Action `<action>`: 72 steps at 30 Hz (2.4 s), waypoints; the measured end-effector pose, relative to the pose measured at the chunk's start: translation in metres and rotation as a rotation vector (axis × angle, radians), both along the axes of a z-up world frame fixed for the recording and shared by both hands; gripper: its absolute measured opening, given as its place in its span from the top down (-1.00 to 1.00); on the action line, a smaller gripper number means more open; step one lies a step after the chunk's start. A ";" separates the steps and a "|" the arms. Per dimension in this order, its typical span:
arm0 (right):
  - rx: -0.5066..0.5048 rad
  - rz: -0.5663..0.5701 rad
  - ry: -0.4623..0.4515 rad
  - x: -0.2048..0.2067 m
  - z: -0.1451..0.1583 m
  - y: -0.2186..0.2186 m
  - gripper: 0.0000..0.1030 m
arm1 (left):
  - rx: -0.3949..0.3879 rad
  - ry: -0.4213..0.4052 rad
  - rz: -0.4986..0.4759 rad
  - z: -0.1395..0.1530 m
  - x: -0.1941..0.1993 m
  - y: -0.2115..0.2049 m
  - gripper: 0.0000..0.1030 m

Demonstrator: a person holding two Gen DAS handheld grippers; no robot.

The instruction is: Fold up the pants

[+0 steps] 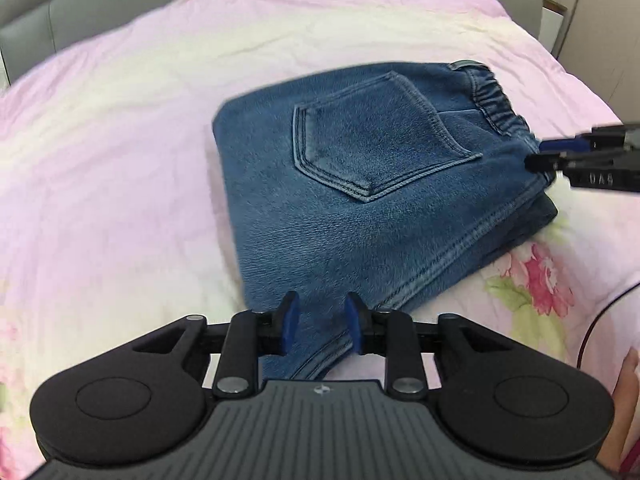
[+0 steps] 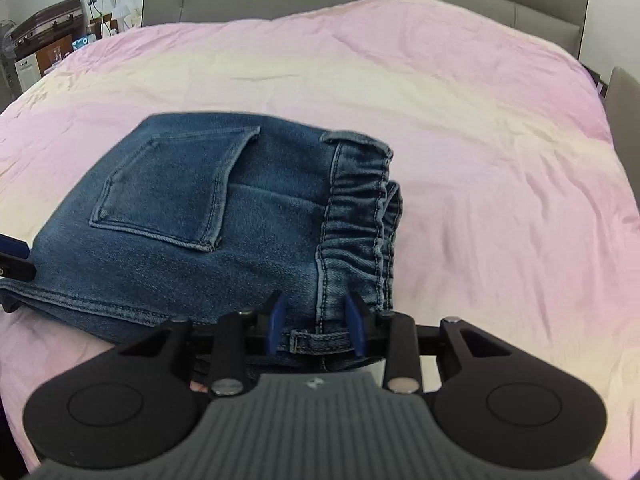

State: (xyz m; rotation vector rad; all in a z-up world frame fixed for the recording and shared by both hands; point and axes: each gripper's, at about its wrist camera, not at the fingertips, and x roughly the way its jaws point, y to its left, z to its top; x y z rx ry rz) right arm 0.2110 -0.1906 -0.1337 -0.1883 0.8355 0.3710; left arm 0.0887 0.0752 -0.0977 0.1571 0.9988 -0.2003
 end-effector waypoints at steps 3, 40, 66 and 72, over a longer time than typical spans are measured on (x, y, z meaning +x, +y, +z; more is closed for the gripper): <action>0.093 -0.007 -0.024 -0.019 0.018 0.001 0.25 | 0.095 -0.035 -0.108 0.007 -0.021 -0.005 -0.27; 0.254 0.535 -0.008 -0.084 -0.077 0.183 1.00 | -0.048 -0.024 -0.132 -0.006 -0.023 0.020 0.86; 0.149 0.352 -0.026 -0.089 -0.033 0.076 1.00 | 0.065 0.175 -0.149 -0.027 -0.012 -0.010 0.70; 0.111 0.233 -0.101 -0.082 -0.002 0.032 0.66 | -0.037 0.057 -0.082 0.013 -0.019 0.011 0.46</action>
